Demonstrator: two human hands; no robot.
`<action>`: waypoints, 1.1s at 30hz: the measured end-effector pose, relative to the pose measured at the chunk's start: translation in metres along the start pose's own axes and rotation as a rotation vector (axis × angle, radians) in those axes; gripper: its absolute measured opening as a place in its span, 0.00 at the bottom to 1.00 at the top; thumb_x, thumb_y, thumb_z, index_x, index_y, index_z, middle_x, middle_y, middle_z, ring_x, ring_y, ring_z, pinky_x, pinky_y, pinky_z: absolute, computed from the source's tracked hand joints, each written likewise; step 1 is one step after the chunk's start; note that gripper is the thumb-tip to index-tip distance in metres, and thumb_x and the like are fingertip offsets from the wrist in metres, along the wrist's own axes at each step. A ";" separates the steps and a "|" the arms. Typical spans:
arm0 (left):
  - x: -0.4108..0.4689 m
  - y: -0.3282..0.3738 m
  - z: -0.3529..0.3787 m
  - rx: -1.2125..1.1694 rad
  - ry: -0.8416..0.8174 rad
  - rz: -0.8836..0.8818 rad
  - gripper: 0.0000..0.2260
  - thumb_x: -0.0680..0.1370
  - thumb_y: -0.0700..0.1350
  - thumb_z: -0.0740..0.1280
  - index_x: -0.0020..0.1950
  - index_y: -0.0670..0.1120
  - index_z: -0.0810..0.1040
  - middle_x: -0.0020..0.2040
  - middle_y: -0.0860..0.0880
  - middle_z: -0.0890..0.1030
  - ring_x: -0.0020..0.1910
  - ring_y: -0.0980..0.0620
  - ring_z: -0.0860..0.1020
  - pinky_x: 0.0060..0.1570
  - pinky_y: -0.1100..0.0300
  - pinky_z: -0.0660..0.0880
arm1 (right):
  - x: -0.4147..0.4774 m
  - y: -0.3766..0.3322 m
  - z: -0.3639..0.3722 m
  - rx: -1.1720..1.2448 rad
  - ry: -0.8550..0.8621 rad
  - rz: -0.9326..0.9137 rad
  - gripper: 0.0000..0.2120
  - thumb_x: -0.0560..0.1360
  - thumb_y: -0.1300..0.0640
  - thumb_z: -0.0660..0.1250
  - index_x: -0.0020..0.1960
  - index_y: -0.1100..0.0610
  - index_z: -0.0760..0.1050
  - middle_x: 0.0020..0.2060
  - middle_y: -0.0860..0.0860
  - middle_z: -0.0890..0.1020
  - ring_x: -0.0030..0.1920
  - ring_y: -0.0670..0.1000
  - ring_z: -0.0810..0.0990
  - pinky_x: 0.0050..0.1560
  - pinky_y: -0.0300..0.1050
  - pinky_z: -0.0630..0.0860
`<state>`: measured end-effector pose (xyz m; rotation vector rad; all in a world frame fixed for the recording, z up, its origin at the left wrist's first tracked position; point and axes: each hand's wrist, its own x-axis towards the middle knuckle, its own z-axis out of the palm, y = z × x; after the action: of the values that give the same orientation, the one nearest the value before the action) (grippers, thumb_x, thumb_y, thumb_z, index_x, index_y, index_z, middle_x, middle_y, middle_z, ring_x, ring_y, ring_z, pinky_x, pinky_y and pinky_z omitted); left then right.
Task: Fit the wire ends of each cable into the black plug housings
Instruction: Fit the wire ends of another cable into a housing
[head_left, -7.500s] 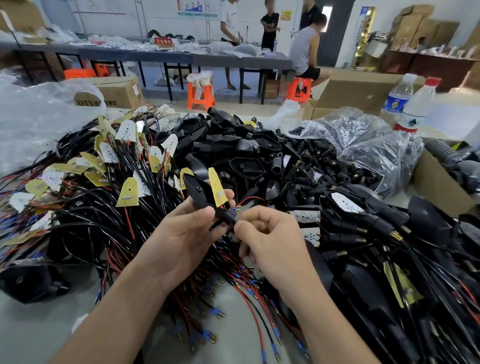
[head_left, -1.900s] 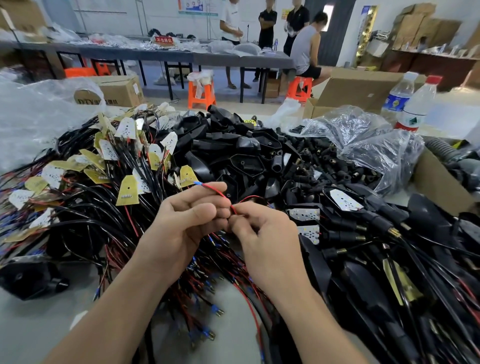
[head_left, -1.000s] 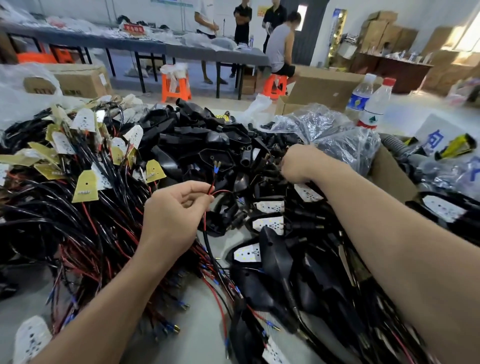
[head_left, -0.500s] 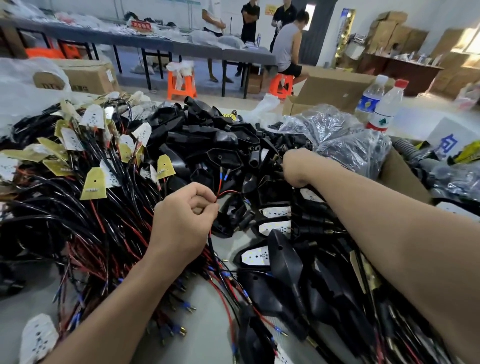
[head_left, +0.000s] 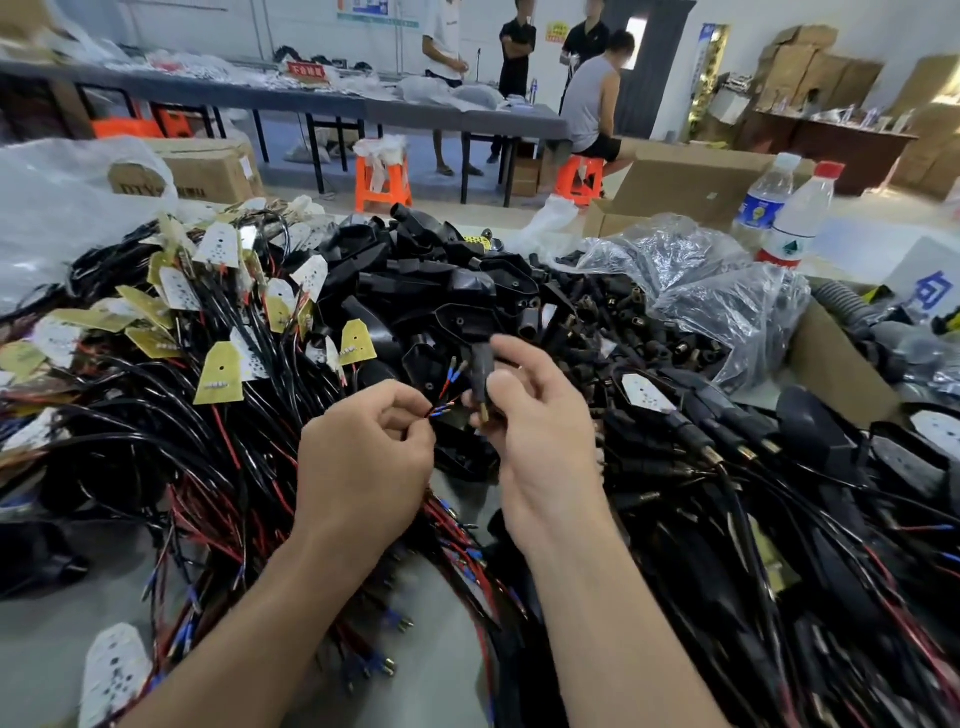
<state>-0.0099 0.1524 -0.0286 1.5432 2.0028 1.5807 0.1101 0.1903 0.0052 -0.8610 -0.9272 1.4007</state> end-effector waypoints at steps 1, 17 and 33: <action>0.001 0.000 -0.003 0.023 0.023 0.006 0.11 0.71 0.38 0.74 0.40 0.56 0.83 0.35 0.67 0.82 0.34 0.65 0.81 0.36 0.77 0.71 | -0.002 0.006 -0.003 0.011 0.026 -0.003 0.13 0.78 0.73 0.63 0.51 0.57 0.79 0.34 0.51 0.78 0.38 0.53 0.76 0.36 0.40 0.75; 0.002 0.003 -0.016 0.160 0.063 0.099 0.05 0.75 0.46 0.77 0.43 0.57 0.86 0.32 0.65 0.81 0.37 0.63 0.82 0.39 0.67 0.76 | -0.004 0.016 -0.016 -0.114 -0.007 -0.049 0.16 0.73 0.74 0.67 0.46 0.55 0.84 0.35 0.51 0.83 0.32 0.49 0.78 0.35 0.38 0.78; 0.000 -0.002 -0.015 0.399 0.161 0.183 0.04 0.74 0.47 0.77 0.46 0.54 0.84 0.35 0.57 0.83 0.35 0.51 0.80 0.32 0.59 0.70 | -0.007 0.011 -0.017 0.000 -0.051 -0.009 0.06 0.79 0.67 0.68 0.46 0.59 0.78 0.32 0.54 0.81 0.30 0.49 0.77 0.30 0.39 0.75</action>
<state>-0.0206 0.1432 -0.0236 1.8338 2.4476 1.4705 0.1209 0.1845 -0.0121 -0.8236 -0.9691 1.4205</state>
